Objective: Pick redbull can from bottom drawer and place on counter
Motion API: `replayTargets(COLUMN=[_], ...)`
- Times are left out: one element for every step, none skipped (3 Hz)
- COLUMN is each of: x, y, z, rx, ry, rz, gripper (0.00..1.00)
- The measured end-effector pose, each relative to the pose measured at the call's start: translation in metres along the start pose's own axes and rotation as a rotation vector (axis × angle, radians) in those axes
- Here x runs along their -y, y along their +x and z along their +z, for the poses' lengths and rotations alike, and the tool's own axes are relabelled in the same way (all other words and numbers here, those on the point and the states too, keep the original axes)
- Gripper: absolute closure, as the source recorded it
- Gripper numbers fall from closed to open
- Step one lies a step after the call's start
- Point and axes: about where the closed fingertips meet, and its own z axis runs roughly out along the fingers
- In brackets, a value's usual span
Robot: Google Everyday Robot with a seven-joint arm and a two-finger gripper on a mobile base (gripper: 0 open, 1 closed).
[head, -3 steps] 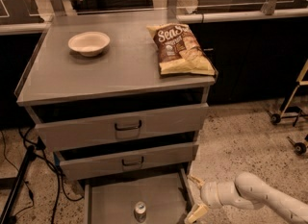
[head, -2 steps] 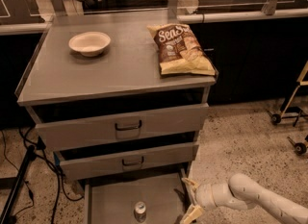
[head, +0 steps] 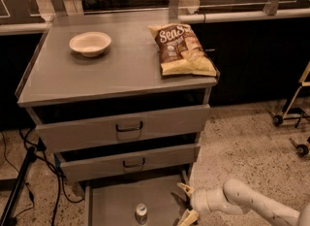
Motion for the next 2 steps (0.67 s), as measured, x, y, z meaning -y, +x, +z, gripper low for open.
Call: replayTargets(x=[0.003, 0.013], y=[0.009, 0.019], z=[0.036, 0.082], rx=[0.026, 0.069], ry=[-0.027, -0.062], rz=[-0.015, -0.021], gripper=[0.00, 0.00])
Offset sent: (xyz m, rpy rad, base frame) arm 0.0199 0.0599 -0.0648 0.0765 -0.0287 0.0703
